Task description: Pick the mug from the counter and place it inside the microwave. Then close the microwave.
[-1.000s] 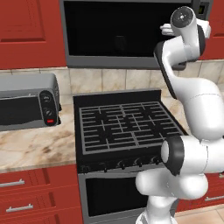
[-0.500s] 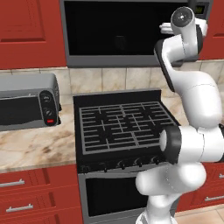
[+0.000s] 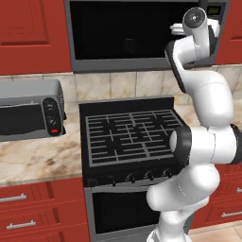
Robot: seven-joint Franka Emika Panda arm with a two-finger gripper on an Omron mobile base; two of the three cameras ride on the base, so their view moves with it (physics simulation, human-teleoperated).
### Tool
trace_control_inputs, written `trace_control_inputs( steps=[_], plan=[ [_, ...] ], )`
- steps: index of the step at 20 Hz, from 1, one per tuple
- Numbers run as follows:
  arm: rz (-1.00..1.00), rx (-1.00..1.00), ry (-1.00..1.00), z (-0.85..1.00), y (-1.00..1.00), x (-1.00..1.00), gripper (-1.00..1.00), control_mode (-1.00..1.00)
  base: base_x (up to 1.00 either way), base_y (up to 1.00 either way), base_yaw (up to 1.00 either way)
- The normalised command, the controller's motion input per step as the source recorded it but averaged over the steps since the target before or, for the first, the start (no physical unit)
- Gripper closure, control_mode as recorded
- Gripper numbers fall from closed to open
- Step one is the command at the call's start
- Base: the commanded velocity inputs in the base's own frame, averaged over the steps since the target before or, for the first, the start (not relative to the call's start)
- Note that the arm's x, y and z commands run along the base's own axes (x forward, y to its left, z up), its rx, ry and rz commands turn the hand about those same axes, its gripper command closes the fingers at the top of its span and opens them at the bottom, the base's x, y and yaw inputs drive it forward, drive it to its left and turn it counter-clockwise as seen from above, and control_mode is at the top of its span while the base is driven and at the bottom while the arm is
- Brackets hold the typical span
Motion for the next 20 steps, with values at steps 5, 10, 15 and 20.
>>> trace_control_inputs(
  steps=[5,10,15,20],
  plan=[
    [0.0,0.0,0.0,0.0,-0.01,0.43,-1.0,-1.0,0.0,0.0,0.0],
    [0.0,0.0,0.0,0.0,-0.04,0.46,-1.0,-1.0,0.0,0.0,0.0],
    [0.0,0.0,0.0,0.0,-0.04,0.4,-1.0,-1.0,0.0,0.0,0.0],
    [0.0,0.0,0.0,0.0,-0.01,0.13,-1.0,-1.0,0.0,0.0,0.0]
  ],
)
